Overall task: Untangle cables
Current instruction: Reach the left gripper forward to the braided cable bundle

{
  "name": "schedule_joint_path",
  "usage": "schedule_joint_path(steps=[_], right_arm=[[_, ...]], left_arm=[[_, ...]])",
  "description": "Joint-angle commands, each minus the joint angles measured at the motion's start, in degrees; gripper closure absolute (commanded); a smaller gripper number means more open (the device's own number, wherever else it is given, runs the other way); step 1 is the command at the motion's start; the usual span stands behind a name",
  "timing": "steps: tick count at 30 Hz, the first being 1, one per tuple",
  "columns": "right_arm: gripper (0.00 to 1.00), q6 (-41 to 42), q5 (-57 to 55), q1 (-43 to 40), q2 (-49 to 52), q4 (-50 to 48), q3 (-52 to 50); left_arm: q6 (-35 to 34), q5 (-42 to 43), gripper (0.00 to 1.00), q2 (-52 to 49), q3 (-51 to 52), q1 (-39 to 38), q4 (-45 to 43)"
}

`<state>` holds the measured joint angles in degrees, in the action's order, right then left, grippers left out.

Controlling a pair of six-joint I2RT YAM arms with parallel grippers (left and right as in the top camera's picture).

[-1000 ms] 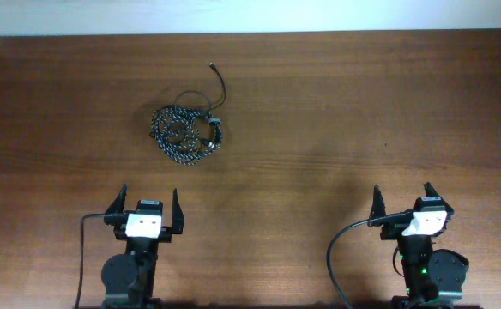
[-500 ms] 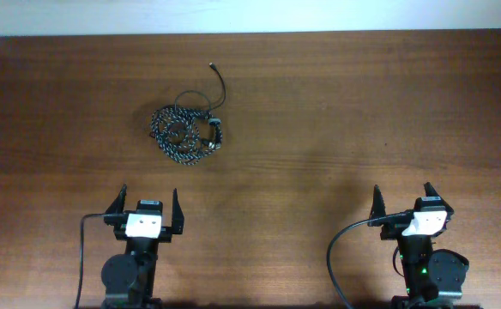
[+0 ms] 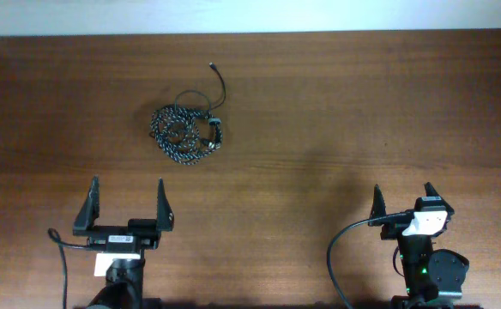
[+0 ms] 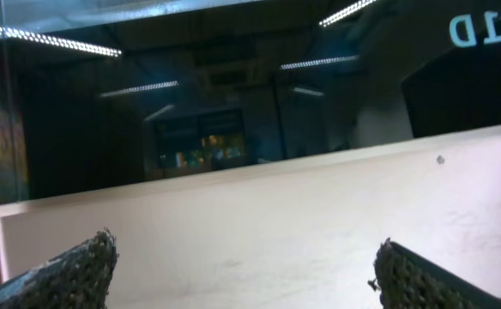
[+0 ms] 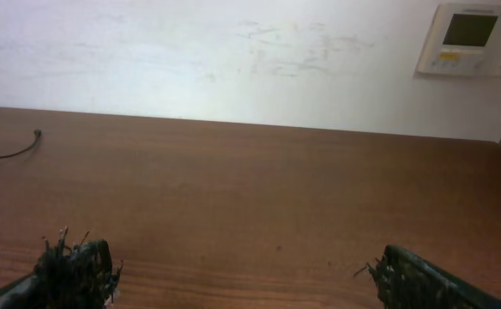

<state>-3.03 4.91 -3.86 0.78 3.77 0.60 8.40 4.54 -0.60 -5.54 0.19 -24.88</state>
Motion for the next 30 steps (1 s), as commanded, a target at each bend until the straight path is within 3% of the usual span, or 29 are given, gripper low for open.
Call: schedule_joint_path(steps=[1,4,11,18,21,23,27,30], right_arm=[[0.01,0.02,-0.48,0.13,-0.35,0.35,-0.28],[0.01,0.02,-0.48,0.13,-0.35,0.33,-0.28],[0.01,0.02,-0.48,0.13,-0.35,0.33,-0.28],[0.01,0.02,-0.48,0.15,-0.35,0.33,-0.28],[0.01,0.02,-0.48,0.13,-0.35,0.33,-0.28],[0.01,0.02,-0.48,0.13,-0.35,0.33,-0.28],[0.01,0.02,-0.48,0.13,-0.35,0.33,-0.28],[0.01,0.02,-0.48,0.13,-0.35,0.35,-0.28]], left_arm=[[-3.63,1.36,0.01,0.20,-10.21,-0.02,14.38],[-5.64,3.32,0.01,-2.36,-20.33,-0.02,30.16],[-5.60,8.35,0.01,-12.22,-38.86,-0.02,51.04],[-3.63,8.15,0.01,-12.20,-40.63,-0.02,54.62],[-3.65,2.43,0.01,-12.26,-40.54,-0.02,55.63],[-7.54,-1.20,0.01,-13.44,-40.57,-0.02,55.63],[-10.82,-4.17,0.01,-21.53,-44.02,-0.02,58.38],[-12.20,-5.05,0.01,-33.03,-52.76,0.00,64.48]])
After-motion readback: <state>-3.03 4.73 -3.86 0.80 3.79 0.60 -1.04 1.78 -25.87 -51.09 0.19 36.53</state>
